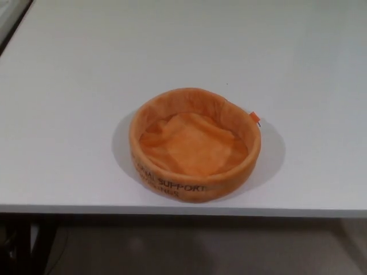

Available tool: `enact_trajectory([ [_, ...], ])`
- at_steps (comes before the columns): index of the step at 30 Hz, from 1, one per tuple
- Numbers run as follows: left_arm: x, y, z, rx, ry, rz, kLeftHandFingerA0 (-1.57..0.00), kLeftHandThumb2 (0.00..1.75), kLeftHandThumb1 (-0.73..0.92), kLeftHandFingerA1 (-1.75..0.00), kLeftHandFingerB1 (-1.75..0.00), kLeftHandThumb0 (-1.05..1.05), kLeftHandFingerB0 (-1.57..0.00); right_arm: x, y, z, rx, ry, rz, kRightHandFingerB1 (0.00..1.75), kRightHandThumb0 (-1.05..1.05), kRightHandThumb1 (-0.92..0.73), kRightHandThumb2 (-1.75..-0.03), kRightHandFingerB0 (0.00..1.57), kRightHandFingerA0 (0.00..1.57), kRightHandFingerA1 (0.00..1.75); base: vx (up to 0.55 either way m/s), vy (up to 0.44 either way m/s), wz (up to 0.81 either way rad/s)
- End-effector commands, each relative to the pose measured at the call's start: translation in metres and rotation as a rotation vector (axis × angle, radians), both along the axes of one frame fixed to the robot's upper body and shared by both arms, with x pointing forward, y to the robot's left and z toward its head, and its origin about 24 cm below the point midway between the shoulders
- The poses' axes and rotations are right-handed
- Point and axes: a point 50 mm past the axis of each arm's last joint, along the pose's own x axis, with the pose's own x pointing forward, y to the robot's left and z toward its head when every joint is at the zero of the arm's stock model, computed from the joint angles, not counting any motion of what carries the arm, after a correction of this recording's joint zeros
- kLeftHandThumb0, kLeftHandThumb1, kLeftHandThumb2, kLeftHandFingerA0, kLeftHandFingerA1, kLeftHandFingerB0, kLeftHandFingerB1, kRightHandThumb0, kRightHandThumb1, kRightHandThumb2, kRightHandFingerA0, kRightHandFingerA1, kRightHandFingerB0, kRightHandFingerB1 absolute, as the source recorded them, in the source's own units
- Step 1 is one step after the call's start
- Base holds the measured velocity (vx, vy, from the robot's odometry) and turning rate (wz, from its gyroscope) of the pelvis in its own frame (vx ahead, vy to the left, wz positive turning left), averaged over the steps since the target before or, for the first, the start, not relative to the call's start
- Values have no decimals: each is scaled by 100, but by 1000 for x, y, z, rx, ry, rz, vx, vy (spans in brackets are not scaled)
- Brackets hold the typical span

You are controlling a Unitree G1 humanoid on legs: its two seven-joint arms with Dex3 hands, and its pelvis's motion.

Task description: A soft plate is kept in the center of the table close to the robot and the robot uses its left hand to pick up the plate, turns it upside down and places it back on the table

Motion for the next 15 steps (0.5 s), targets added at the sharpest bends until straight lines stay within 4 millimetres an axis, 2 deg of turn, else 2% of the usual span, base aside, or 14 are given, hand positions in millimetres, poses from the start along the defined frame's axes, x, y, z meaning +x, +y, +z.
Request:
enact_trajectory([
  [1,-1,0,53,-79,-430,-24,-9,110,69,-46,-42,-88,-9,5,-12,60,56,-351,221,26,-83,-92,-72,12,21,29,0,0,0],
  [3,-1,1,53,-82,-433,-15,-8,110,68,-46,-42,-88,-11,6,-13,59,58,-352,222,26,-81,-92,-71,12,22,29,0,0,0],
  [4,-2,1,54,-85,-435,-13,-2,105,39,-51,-48,-38,0,5,-14,58,57,-350,223,48,-36,-49,-109,0,0,48,0,0,0],
  [10,-11,0,59,-105,-447,15,-1,105,40,-51,-49,-39,0,2,-12,62,71,-353,232,48,-36,-47,-108,0,0,48,0,0,0],
  [11,-13,0,59,-110,-449,22,-12,69,89,-36,-28,-90,-16,2,-14,62,70,-353,236,48,-36,-47,-108,0,0,48,0,0,0],
  [12,-13,0,59,-112,-455,28,-12,69,89,-36,-28,-90,-16,2,-15,61,71,-352,237,48,-36,-47,-108,0,0,48,0,0,0],
  [13,-15,1,63,-92,-475,44,-1,105,39,-51,-49,-39,0,2,-14,63,67,-354,245,26,-84,-92,-71,12,21,29,0,0,0],
  [14,-15,2,66,-67,-501,52,-2,105,39,-51,-49,-38,0,3,-14,65,60,-358,255,48,-37,-46,-108,0,0,48,0,0,0],
  [15,-15,3,67,-60,-508,53,-2,105,39,-51,-49,-38,0,4,-14,65,58,-359,258,48,-37,-46,-108,0,0,48,0,0,0],
])
